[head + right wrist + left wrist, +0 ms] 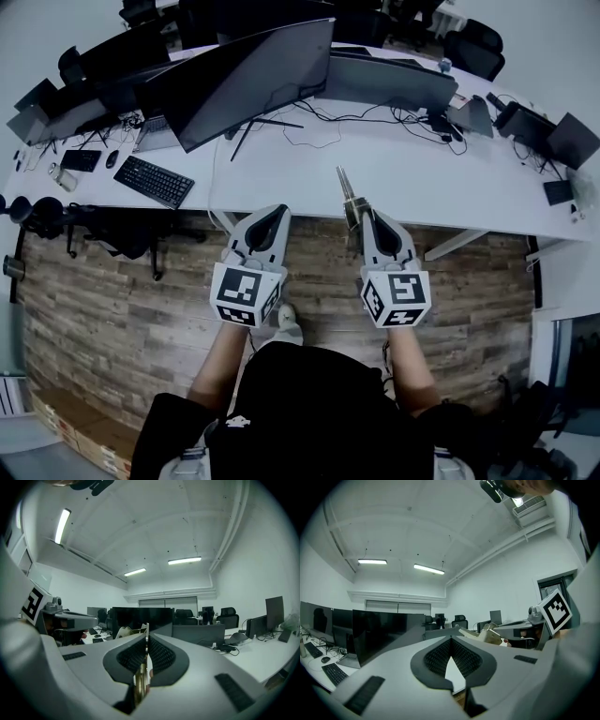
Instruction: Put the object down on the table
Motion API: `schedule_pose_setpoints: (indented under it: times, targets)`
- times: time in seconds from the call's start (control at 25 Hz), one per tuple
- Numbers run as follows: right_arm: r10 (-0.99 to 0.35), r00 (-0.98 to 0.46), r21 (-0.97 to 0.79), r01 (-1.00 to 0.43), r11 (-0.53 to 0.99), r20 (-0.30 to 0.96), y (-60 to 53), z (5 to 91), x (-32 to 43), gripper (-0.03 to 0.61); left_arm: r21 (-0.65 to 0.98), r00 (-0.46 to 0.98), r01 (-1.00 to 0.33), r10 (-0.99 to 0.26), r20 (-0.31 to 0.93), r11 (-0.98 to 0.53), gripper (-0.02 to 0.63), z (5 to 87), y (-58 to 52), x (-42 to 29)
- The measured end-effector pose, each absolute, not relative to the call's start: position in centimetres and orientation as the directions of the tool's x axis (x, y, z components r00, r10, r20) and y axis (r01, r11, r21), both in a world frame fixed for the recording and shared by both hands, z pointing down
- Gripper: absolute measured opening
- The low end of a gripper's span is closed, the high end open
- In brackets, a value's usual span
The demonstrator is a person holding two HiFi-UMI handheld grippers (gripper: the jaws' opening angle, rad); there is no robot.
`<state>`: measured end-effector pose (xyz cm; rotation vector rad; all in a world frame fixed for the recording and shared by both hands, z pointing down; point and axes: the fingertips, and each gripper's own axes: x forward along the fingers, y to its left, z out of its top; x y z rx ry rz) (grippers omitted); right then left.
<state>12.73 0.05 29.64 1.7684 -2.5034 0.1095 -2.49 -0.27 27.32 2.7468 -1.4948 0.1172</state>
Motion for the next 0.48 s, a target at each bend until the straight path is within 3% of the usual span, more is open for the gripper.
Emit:
schedule_pose_setpoints:
  times: [0.48]
  targets:
    - [-0.936,-0.322,-0.009,-0.946,0.324,0.139,-9.3,30.3,6.7,0.026,-0.003,0.554,-0.831,-0.827,0.093,-0.557,0.014,28.1,-10.2,-8.3]
